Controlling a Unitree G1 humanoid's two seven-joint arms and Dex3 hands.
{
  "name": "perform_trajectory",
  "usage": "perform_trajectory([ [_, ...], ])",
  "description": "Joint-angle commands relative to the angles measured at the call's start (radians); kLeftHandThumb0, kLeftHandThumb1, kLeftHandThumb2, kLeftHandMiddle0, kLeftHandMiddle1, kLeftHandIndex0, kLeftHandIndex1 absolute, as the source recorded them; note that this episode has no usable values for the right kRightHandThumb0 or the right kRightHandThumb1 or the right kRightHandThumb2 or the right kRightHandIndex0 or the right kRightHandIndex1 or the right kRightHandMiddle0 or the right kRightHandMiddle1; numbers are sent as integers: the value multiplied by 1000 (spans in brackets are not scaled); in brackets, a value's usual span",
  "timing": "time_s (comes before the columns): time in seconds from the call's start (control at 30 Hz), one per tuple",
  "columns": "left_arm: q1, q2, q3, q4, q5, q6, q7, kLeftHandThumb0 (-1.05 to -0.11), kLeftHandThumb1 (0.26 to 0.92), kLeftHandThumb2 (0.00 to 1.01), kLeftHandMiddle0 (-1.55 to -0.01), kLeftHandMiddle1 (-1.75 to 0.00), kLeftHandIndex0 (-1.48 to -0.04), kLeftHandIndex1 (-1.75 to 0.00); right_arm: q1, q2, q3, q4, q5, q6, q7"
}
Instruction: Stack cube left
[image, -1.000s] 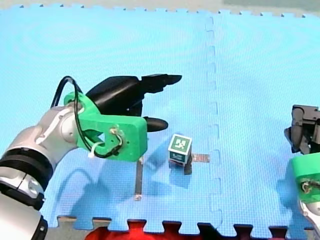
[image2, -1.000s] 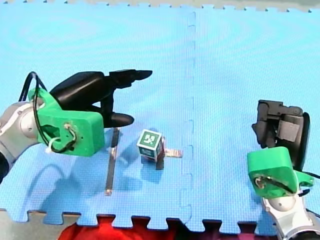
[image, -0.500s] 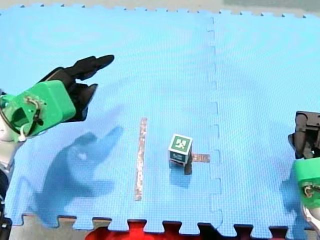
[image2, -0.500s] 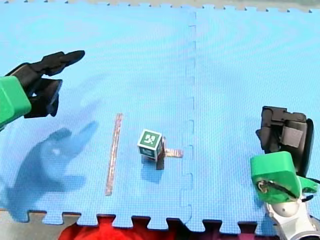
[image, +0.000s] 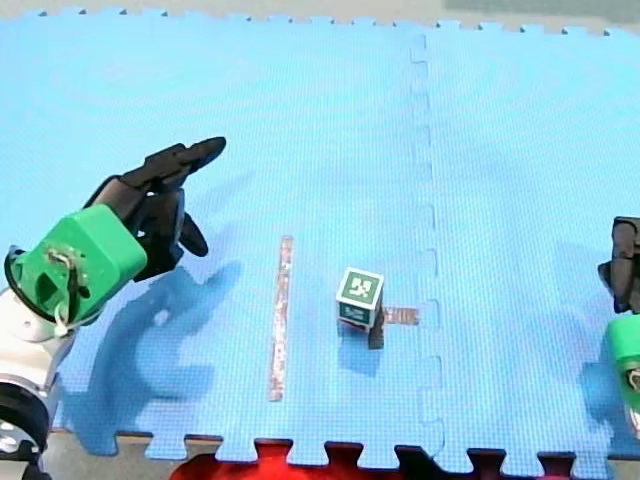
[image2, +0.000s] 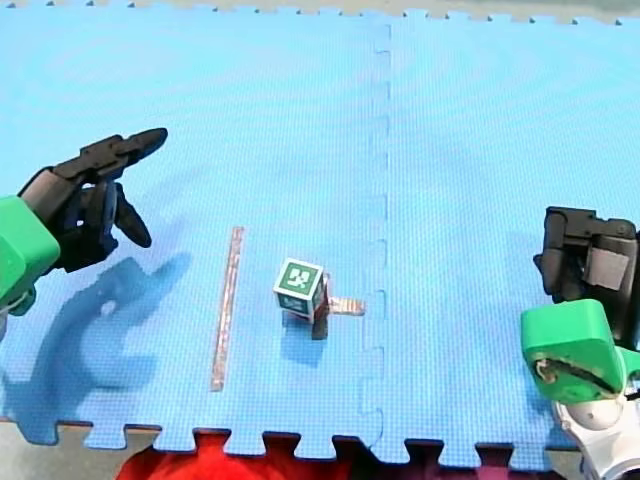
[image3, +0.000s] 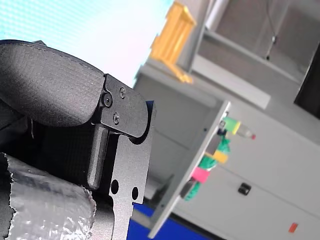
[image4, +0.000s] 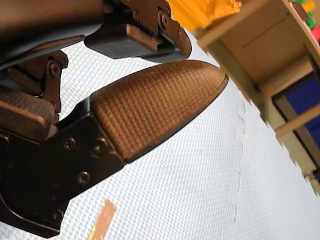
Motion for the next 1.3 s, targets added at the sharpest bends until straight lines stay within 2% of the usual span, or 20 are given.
perform_trajectory([
  [0.0,21,-14,27,-3,-28,25,-27,-1048,921,983,-648,-243,-392,-3,-2,-10,-4,3,5,-4,3],
  [0.13,51,-56,51,-12,-52,22,-21,-1048,921,950,-487,-66,-350,-1,-6,-15,-4,2,7,-11,13],
  [0.23,57,-56,54,-17,-52,16,-57,-1048,921,904,-294,-7,-215,0,-8,-15,-4,-1,8,-11,20],
  [0.3,57,-54,51,-19,-46,12,-70,-1048,921,887,-251,-2,-186,0,-8,-15,-4,-2,10,-10,26],
  [0.6,52,-60,65,-22,-56,-4,-116,-1048,921,831,-260,-9,-167,0,-12,-21,-11,-2,21,-5,58],
  [0.97,59,-76,81,-32,-70,-10,-136,-1048,921,828,-281,-16,-178,-6,-7,-25,-9,-12,22,-5,76],
  [1.03,60,-79,86,-33,-79,-10,-147,-1048,921,844,-287,-18,-185,-9,-11,-21,-7,-11,23,-6,83],
  [1.1,61,-79,91,-33,-85,-8,-157,-1048,921,855,-289,-18,-187,-8,-19,-17,-8,-10,32,-3,102],
  [1.2,61,-78,96,-33,-88,-6,-167,-1048,921,864,-289,-16,-187,-7,-23,-9,-16,-12,69,-3,171],
  [1.27,60,-78,100,-32,-92,-3,-173,-1048,921,870,-288,-15,-186,-6,-24,-6,-19,-15,86,3,206],
])
